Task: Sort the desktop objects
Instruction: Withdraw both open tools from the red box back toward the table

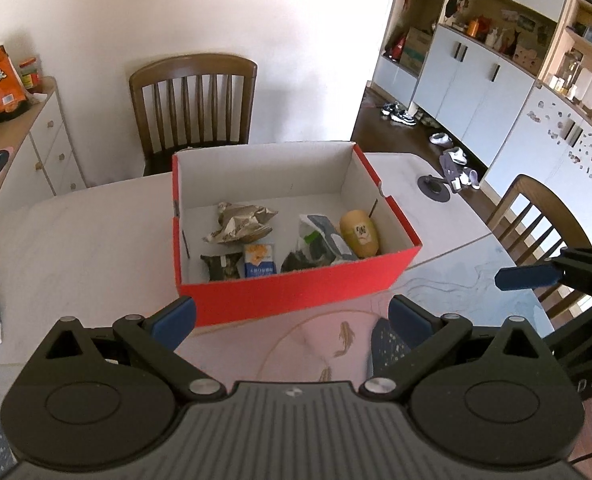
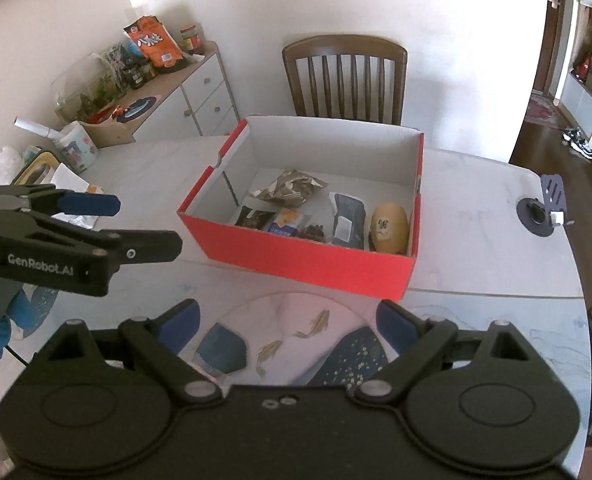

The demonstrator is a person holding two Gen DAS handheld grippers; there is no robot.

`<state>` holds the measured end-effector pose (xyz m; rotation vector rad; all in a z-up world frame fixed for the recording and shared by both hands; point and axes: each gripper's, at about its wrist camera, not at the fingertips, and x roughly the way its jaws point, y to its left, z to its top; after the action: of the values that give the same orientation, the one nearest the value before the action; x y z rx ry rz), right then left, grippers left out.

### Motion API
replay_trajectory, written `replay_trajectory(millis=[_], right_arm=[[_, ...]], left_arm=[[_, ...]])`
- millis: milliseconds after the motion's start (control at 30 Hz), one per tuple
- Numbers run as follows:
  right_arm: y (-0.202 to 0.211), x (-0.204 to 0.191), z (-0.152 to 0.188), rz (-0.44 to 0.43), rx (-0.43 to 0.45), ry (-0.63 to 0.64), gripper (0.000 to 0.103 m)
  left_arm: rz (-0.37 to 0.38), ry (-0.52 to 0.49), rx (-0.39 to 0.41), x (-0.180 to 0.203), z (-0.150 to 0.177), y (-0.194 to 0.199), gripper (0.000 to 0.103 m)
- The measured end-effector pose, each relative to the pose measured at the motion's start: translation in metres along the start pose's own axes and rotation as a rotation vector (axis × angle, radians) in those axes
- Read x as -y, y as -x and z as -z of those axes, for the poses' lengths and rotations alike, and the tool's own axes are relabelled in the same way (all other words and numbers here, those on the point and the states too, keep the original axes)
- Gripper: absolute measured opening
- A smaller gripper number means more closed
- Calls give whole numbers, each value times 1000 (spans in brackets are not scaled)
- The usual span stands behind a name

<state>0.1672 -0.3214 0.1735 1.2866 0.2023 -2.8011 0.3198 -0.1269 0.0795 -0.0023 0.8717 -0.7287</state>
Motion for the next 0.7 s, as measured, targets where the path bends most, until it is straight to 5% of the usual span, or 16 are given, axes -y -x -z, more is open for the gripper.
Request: replay_trajectory(millis=[700], right_arm=[[10, -45, 41, 37, -10, -56, 95]], left_arm=[[10, 16, 10, -40, 73, 51, 103]])
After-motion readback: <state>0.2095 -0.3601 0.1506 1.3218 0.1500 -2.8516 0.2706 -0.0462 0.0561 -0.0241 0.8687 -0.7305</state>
